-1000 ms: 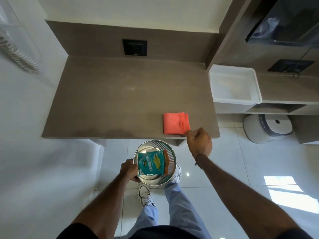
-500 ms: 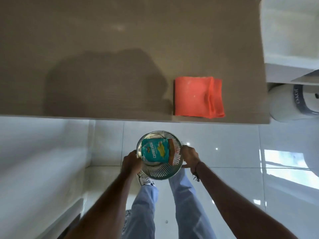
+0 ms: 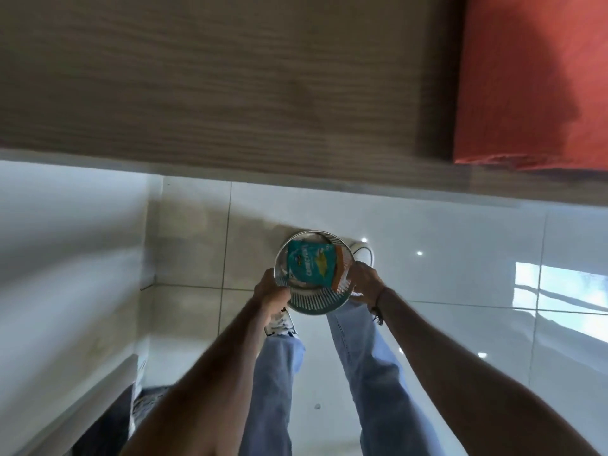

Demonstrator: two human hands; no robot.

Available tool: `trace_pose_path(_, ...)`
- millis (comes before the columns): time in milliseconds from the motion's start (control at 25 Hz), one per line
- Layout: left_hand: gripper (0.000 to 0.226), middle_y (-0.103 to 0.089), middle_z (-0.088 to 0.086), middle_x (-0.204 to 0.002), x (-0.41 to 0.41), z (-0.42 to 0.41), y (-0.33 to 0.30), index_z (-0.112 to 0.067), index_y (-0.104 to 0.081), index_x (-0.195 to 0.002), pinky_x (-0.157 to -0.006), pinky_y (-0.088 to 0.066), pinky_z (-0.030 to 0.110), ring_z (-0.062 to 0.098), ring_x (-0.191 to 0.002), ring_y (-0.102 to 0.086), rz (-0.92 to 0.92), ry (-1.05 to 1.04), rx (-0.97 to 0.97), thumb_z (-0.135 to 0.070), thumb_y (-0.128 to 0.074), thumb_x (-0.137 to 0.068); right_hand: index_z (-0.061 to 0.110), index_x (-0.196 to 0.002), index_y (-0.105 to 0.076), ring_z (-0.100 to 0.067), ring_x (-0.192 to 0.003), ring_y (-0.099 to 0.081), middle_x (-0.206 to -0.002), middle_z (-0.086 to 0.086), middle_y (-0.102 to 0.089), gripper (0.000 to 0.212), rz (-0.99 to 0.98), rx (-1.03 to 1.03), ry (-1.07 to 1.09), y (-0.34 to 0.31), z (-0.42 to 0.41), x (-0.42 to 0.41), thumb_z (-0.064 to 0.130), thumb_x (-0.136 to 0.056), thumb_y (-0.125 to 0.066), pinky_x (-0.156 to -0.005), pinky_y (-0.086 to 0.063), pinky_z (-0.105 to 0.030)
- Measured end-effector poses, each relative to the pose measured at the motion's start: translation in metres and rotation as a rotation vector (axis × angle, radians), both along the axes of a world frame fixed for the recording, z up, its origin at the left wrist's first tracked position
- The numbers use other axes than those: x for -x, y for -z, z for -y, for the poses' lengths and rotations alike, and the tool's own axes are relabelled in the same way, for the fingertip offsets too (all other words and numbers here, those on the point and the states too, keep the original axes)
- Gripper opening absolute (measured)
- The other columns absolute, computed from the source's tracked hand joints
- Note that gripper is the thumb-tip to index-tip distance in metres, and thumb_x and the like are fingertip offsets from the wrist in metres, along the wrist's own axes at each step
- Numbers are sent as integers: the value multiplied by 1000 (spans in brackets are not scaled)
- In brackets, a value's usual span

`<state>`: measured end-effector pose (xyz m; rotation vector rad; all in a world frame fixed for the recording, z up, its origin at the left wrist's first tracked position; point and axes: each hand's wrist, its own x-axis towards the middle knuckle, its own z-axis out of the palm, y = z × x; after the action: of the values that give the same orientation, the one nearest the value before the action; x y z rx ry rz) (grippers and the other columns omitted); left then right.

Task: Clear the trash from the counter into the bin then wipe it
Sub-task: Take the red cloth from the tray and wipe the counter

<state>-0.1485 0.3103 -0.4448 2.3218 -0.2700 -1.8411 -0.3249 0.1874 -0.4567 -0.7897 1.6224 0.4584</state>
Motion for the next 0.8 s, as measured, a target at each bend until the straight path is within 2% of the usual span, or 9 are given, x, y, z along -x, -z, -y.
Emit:
trace_pose_path(80,27,-74,12,-120,-2,-4,-7,-16,-69,-112,-102,-60,51,31,-114,-69,-34,27,11,-3,-65,-89,17,-101,-59,-28,-104,-58,-111,-8,-57,14,-7,32,13,-11,-5,5,25,-90,-54,-92,-55,-48)
trace_pose_path(120,37,-73,12,-126,-2,-7,-17,-13,-66,-124,-100,-61,49,30,-116,-69,-36,35,15,-1,-64,-90,20,-107,-63,-31,-106,-62,-111,-8,-61,20,-29,64,24,-25,-9,5,26,-88,-56,-91,-57,-49)
trace_pose_path(200,47,-71,14,-133,-7,-11,-62,-10,-60,-137,-82,-64,41,29,-112,-71,-3,51,25,1,-58,-91,24,-114,-68,-32,-104,-67,-111,-9,-68,27,-50,136,16,-73,-14,3,27,-89,-59,-85,-60,-49)
trace_pose_path(280,48,-71,17,-134,-11,-10,-122,-10,-61,-139,-73,-60,31,29,-112,-72,14,60,78,-2,-56,-92,24,-106,-72,-28,-94,-69,-103,-9,-73,21,-5,166,52,-134,-18,-2,23,-89,-59,-79,-60,-46)
trace_pose_path(360,48,-72,17,-135,-15,-4,-186,-10,-61,-141,-83,-59,27,31,-120,-70,12,71,166,-4,-57,-93,23,-94,-72,-24,-80,-65,-92,-7,-72,14,103,170,193,-199,-19,-4,20,-87,-60,-69,-56,-39)
trace_pose_path(440,46,-73,17,-132,-19,4,-256,-12,-64,-138,-91,-62,33,31,-119,-70,27,84,278,-5,-58,-93,18,-94,-70,-24,-73,-62,-88,-9,-69,14,209,197,311,-268,-19,-7,20,-85,-61,-63,-49,-30)
trace_pose_path(520,40,-74,15,-128,-20,16,-310,-12,-67,-132,-100,-62,42,30,-117,-71,43,104,400,-6,-59,-94,11,-100,-71,-25,-73,-63,-90,-12,-71,17,264,300,288,-323,-14,-10,12,-90,-57,-61,-48,-28)
trace_pose_path(680,24,-79,11,-94,-25,64,-390,-10,-73,-106,-79,-63,38,24,-77,-76,74,103,666,1,-55,-94,6,-90,-73,-23,-63,-67,-75,-10,-74,17,319,755,319,-408,9,-13,9,-88,-56,-55,-54,-31)
trace_pose_path(800,20,-76,15,-90,-29,110,-423,-1,-71,-103,-80,-58,41,28,-79,-71,261,13,808,6,-59,-89,17,-90,-69,-17,-69,-67,-76,0,-72,20,186,1116,244,-445,46,-16,32,-79,-63,-62,-52,-30)
